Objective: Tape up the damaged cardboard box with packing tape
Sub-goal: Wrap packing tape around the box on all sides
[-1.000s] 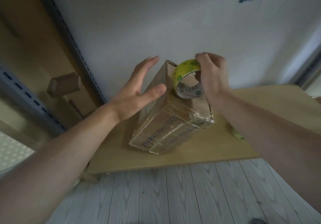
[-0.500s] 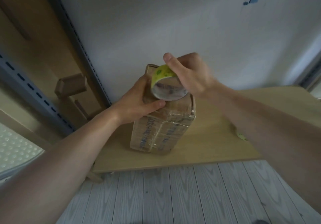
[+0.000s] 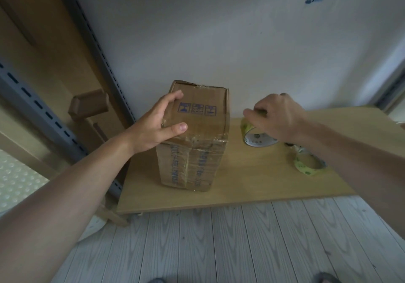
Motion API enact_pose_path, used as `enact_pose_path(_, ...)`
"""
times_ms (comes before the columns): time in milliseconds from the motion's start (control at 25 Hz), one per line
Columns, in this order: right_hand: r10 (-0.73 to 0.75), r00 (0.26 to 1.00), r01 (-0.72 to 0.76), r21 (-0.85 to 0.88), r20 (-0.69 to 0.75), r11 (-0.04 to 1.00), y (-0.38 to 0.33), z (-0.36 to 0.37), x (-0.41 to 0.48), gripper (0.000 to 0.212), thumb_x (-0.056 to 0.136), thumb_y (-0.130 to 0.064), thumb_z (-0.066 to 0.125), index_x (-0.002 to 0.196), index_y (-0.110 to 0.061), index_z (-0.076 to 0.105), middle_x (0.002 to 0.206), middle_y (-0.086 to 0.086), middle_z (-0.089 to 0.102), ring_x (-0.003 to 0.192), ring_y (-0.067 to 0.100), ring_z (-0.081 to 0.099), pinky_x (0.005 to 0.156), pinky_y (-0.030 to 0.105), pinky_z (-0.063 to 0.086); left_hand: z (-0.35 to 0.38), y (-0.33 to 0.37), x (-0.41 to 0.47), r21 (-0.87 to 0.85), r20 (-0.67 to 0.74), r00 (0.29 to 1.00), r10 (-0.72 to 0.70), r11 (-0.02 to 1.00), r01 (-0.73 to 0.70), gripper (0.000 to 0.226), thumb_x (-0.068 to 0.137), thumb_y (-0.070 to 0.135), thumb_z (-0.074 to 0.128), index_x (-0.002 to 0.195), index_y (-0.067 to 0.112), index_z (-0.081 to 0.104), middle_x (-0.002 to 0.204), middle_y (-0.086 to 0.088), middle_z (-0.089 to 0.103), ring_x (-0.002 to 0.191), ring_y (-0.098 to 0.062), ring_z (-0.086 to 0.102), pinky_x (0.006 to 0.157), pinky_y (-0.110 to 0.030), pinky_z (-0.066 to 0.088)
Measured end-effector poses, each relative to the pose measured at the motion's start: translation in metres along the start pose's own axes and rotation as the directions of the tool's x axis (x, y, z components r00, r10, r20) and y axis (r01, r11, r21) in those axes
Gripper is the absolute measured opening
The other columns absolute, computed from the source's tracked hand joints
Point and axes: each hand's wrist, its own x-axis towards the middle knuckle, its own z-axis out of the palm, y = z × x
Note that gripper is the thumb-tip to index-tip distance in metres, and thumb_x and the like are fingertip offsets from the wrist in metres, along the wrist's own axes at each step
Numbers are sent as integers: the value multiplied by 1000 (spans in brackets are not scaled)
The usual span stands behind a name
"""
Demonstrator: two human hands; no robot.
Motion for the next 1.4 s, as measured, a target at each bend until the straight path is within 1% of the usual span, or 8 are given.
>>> enact_pose_path(280,60,998,-60,71,2,996,10,36,-7,54,93,-36,54,49,-11,35,43,2,31,41,20,34,45,29,30,-4,-2,-1,-19,23,1000,-21,1000,21,104,79,71,69,159,27,18,158,8,32,146,-9,35,122,-48,31)
enact_pose_path(440,131,990,-122,145,-50,982,-12,71,-19,54,96,-41,44,49,-15,37,43,-1,38,40,16,40,44,29,34,-19,19,8,63,127,949,-287,958,281,121,71,70,74,160,41,-2,166,12,17,151,-11,25,125,-45,21)
enact_pose_path(560,172,981,-155,169,-93,973,-32,80,-11,52,95,-38,48,51,-13,38,43,-3,37,40,14,42,40,26,27,-7,25,24,150,-156,858,-489,847,510,104,88,73,53,159,37,-13,170,8,-1,155,-22,15,124,-45,15)
enact_pose_path(640,171,981,-151,195,-89,969,-46,83,-6,49,94,-38,50,54,-11,42,45,-3,38,41,14,43,40,27,26,-3,10,24,200,-384,757,-529,752,628,87,98,70,35,162,27,-6,171,-2,2,154,-30,19,123,-48,19)
enact_pose_path(800,226,973,-198,310,-54,930,-50,83,-6,48,94,-41,53,57,-12,46,50,-2,44,48,18,46,44,28,27,-17,-21,25,-67,-434,599,-673,687,723,64,108,53,25,148,7,43,149,-18,47,135,-37,46,114,-45,36)
enact_pose_path(1080,237,955,-144,418,-179,897,-27,57,-19,49,94,-44,60,57,-19,41,50,-8,36,43,4,36,42,21,24,2,-20,27,-289,-460,587,-666,737,610,52,108,46,31,131,8,58,129,-15,62,116,-36,59,106,-47,46)
enact_pose_path(1320,234,921,-23,558,-310,830,-21,25,-2,47,98,-42,52,57,-25,38,49,-13,36,45,2,33,45,17,24,74,-6,21,-648,-198,663,-722,604,464,34,105,24,46,79,12,65,62,-3,72,54,-13,67,47,-20,51)
enact_pose_path(1400,191,947,-12,568,-258,823,-23,34,-7,48,100,-43,49,57,-24,37,50,-13,35,45,2,31,45,18,23,106,-15,9,-526,-140,701,-699,652,546,31,107,23,43,90,13,66,70,-3,74,62,-15,67,58,-22,57)
